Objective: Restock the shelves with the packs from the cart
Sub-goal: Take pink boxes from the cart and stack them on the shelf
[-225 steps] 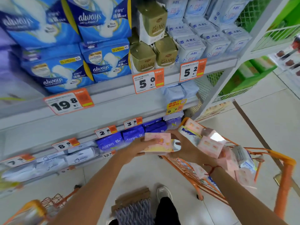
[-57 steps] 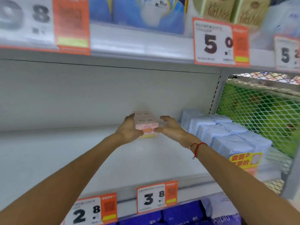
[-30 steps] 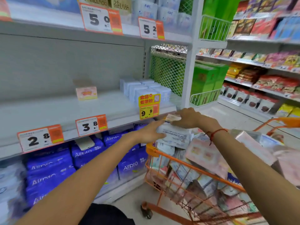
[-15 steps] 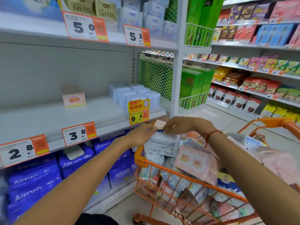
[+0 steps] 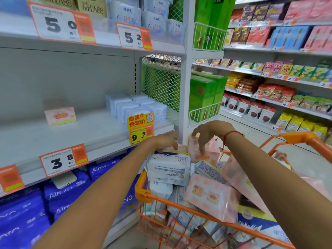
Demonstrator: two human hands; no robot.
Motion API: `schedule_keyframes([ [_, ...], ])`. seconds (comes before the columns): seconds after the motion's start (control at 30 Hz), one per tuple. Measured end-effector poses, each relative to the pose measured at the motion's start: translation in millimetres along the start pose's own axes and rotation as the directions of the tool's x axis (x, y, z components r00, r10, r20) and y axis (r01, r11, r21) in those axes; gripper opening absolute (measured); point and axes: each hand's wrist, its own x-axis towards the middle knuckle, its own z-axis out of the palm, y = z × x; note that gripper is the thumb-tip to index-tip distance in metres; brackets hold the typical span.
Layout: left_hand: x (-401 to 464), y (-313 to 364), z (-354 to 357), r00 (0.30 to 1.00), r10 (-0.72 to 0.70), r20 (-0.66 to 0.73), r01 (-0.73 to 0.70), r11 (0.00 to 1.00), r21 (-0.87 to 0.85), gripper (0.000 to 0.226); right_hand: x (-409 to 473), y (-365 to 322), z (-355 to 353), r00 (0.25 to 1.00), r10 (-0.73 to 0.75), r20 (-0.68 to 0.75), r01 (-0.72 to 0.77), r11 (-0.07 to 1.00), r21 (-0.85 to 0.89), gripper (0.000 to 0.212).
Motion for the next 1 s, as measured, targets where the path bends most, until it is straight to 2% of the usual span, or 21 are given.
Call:
schedule_keyframes([
  [0.07,-1,2,-1,0.999,-0.008,0.032,0.006,0.998,0.062,0.059,3,4,-2,1.000,-0.011,-0.011,0.011,0.998,0.069,0.071],
  [0.13,-1,-1,-5,0.999,-0.014,0.029,0.013,0.998,0.055,0.070,5,10,-3,0.999,-0.034,-0.004,0.034,0.989,0.146,0.045],
  [0.2,4,-9,-5,1.000,0.022,-0.005,-0.022,1.000,-0.003,0.066,3,16,-4,1.000,-0.021,0.021,0.015,0.967,0.253,0.035],
  [0.27,6,-18,-4,0.994,0.090,-0.059,-0.093,0.994,-0.058,0.057,-1,21,-4,0.999,-0.003,0.042,-0.012,0.932,0.361,0.036],
  [0.33,5,-24,-3,0.987,0.156,-0.046,-0.160,0.983,-0.095,0.052,-5,28,-2,0.998,0.022,0.067,-0.050,0.894,0.446,0.046],
  [0.4,4,-28,-4,0.987,0.162,-0.023,-0.163,0.982,-0.098,0.052,-8,34,-1,0.996,0.042,0.083,-0.079,0.849,0.522,0.061],
  [0.53,4,-30,-7,0.961,0.262,-0.086,-0.242,0.951,0.194,0.046,-12,41,-1,0.996,0.044,0.073,-0.080,0.785,0.614,0.051],
  [0.57,4,-31,-8,0.951,0.289,-0.109,-0.262,0.941,0.213,0.042,-15,41,-1,0.997,0.043,0.058,-0.069,0.781,0.620,0.050],
  [0.63,0,-33,-7,0.940,0.322,-0.110,-0.302,0.938,0.170,0.035,-20,40,-5,0.999,0.046,0.022,-0.049,0.772,0.634,0.049],
  [0.7,-1,-38,-4,0.923,0.357,-0.141,-0.343,0.932,0.112,0.034,-26,40,-9,0.999,0.047,-0.004,-0.033,0.753,0.657,0.039],
  [0.8,-4,-45,-5,0.879,0.324,-0.350,-0.381,0.919,-0.107,0.039,-36,41,-16,0.997,0.057,-0.054,-0.002,0.702,0.712,0.024],
  [0.87,-12,-46,-13,0.811,0.254,-0.526,-0.420,0.880,-0.223,0.038,-42,43,-20,0.993,0.073,-0.091,0.026,0.621,0.784,0.026],
  [0.93,-26,-48,-23,0.772,0.139,-0.621,-0.443,0.817,-0.368,0.034,-49,43,-22,0.992,0.053,-0.113,0.070,0.512,0.856,0.040],
  [1.0,-47,-50,-34,0.833,-0.017,-0.553,-0.405,0.663,-0.629,0.024,-55,37,-27,0.988,0.000,-0.152,0.136,0.446,0.884,0.043],
])
